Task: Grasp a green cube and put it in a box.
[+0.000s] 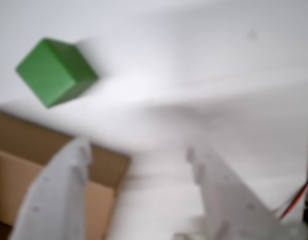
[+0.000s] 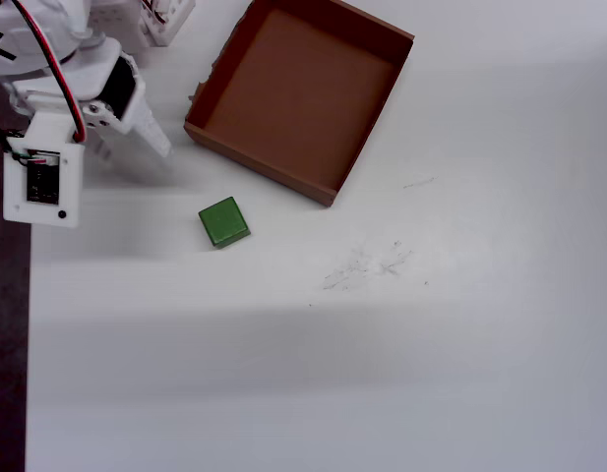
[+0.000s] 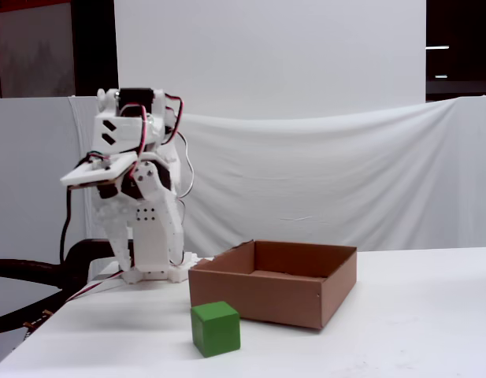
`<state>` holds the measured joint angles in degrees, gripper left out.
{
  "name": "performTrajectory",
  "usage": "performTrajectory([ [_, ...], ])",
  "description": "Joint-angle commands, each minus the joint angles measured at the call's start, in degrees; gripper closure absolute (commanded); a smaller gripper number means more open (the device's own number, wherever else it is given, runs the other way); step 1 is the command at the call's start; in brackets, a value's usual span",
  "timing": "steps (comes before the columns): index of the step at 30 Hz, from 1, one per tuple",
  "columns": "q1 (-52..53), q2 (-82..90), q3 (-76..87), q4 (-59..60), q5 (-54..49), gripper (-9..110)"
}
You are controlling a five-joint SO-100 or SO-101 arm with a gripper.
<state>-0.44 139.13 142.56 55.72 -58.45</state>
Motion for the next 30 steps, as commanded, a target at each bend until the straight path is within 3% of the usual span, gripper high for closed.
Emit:
performTrajectory([
  [1, -1.1, -4.3, -5.5, 0.4, -2.8, 74],
  [8, -3.1, -13.4, -11.2, 3.9, -8.9, 72],
  [30, -9.8, -29.0, -24.8, 3.8, -9.4, 69],
])
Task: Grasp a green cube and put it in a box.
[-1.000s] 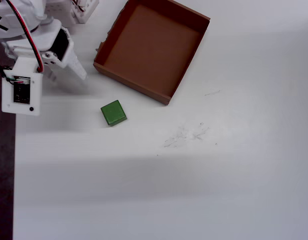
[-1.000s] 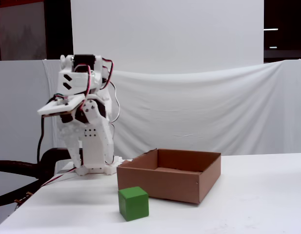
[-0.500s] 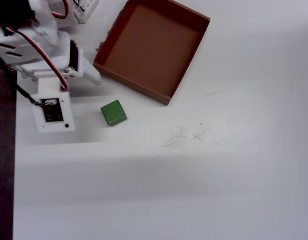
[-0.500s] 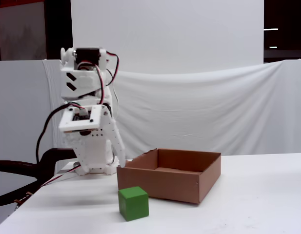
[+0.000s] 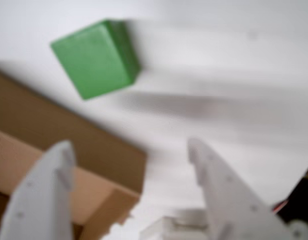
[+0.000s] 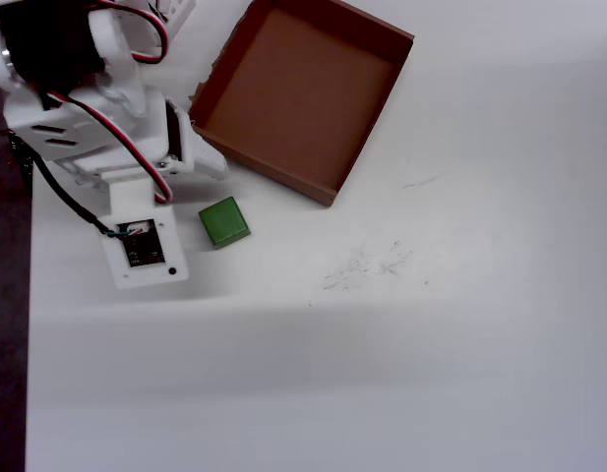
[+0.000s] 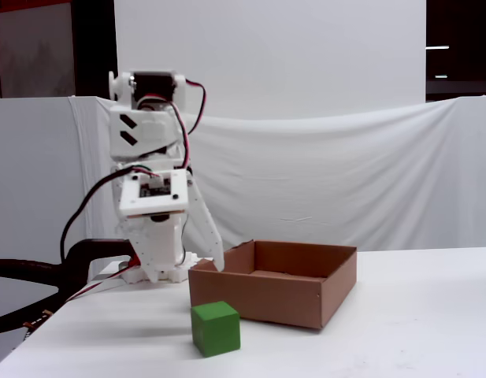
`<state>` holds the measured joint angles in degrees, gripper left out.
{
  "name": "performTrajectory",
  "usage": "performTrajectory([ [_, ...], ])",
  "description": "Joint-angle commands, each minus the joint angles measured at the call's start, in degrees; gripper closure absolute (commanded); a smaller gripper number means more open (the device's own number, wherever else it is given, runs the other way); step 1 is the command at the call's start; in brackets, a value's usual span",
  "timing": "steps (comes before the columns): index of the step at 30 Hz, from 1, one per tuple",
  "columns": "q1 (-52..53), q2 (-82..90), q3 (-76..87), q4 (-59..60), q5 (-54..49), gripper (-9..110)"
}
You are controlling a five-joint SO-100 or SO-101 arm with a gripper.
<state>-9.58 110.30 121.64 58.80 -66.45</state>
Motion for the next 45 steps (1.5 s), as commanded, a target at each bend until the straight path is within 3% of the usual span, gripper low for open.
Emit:
performTrajectory([
  [1, -0.6, -0.6, -4.5, 0.7, -1.4, 69],
  [45, -4.5, -23.2, -15.9, -9.7, -0.9, 69],
])
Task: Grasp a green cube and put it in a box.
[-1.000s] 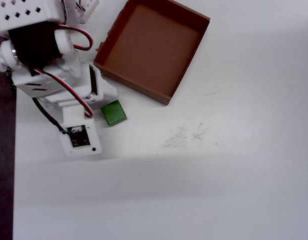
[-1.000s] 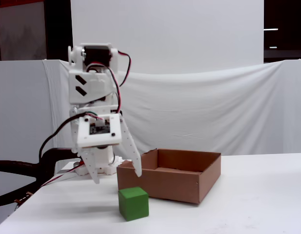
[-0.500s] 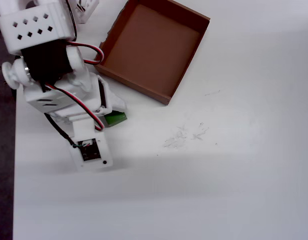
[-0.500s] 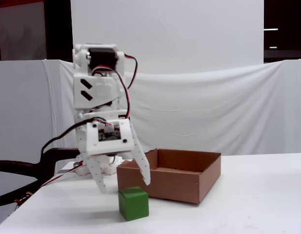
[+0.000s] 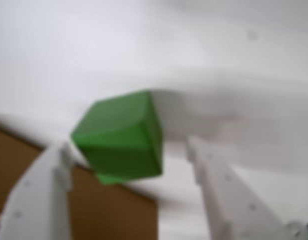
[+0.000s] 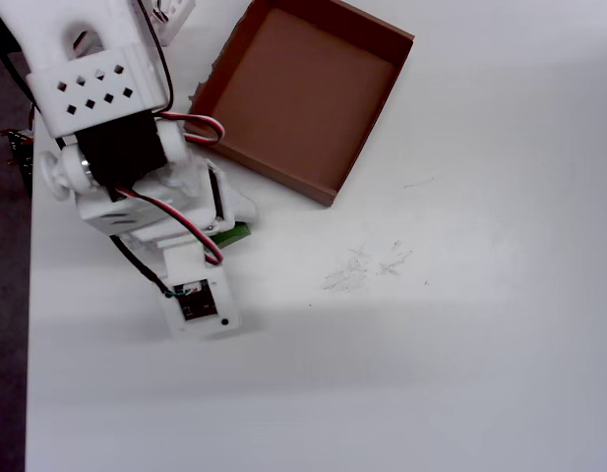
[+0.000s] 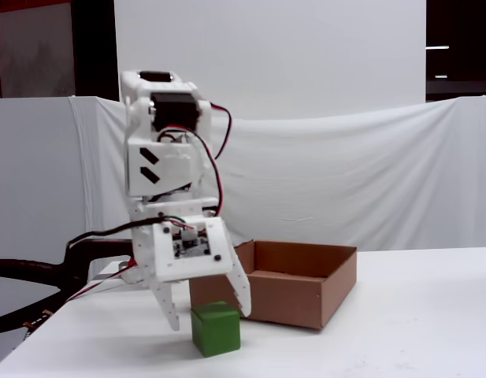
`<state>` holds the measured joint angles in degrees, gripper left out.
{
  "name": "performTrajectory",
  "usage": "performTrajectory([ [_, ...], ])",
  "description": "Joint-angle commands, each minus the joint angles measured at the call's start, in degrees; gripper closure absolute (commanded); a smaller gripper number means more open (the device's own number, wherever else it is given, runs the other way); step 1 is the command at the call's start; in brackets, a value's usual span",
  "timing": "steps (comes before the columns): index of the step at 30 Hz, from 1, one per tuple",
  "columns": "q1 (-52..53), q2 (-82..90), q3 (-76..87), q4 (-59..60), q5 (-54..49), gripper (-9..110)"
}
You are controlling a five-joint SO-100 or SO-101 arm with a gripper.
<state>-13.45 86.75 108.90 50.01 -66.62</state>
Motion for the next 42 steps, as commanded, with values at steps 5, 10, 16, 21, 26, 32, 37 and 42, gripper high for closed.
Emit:
performTrajectory([
  [5, -0.7, -0.7, -3.4, -1.6, -0.7, 69],
  [10, -0.9, -1.8, -4.0, -1.8, -0.6, 71],
  [16, -1.3, -2.8, -4.4, -2.0, -0.6, 71],
  [21, -2.0, -2.9, -4.4, -1.6, -0.6, 72],
  [26, -2.3, -3.0, -4.1, -1.5, -0.5, 74],
  [32, -2.4, -3.7, -3.9, -2.2, -0.8, 75],
  [37, -2.4, -3.7, -3.6, -2.4, -1.0, 77],
  [42, -2.4, -3.3, -2.9, -2.8, -1.0, 81],
])
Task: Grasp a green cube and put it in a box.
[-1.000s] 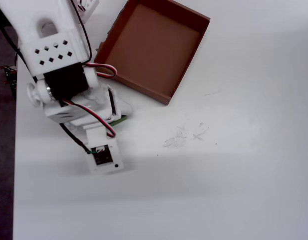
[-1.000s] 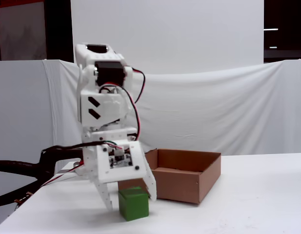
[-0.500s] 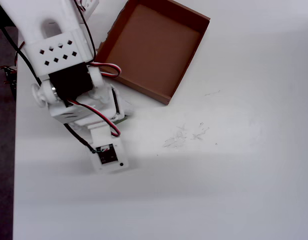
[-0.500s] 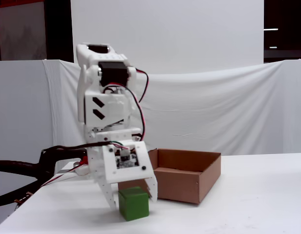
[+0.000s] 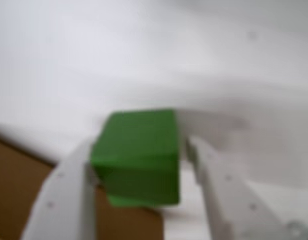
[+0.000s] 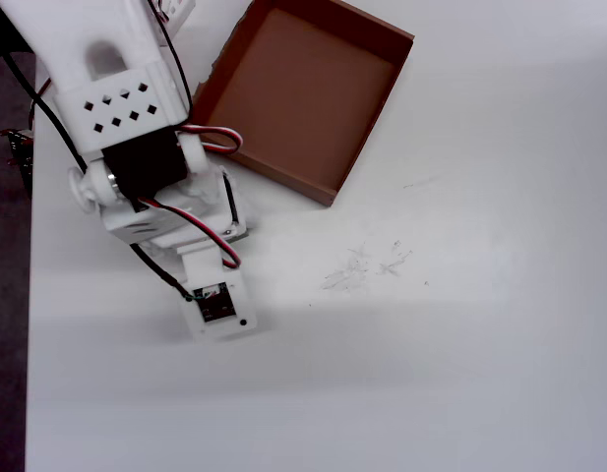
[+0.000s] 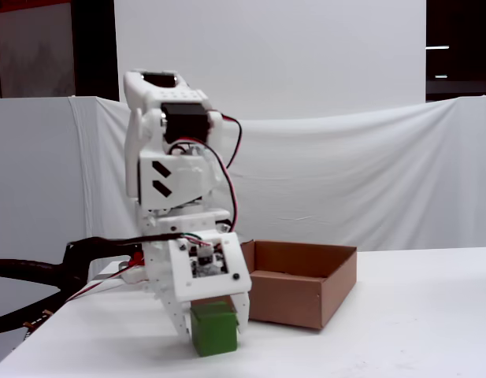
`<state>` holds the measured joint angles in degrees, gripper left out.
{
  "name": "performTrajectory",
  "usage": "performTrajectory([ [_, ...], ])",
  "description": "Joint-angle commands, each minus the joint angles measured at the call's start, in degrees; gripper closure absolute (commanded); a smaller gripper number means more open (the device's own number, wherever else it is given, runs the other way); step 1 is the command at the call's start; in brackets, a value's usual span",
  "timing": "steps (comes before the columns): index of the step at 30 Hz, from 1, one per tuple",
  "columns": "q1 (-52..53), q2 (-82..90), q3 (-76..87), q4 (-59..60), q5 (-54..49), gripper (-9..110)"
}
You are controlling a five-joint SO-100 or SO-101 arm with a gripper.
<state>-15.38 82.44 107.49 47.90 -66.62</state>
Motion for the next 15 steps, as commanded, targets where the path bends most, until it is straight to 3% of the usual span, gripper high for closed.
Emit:
performTrajectory([
  [1, -0.4, 1.1, -1.5, -0.8, -0.8, 81],
  [15, -0.3, 2.9, 0.2, -1.5, -0.5, 87],
])
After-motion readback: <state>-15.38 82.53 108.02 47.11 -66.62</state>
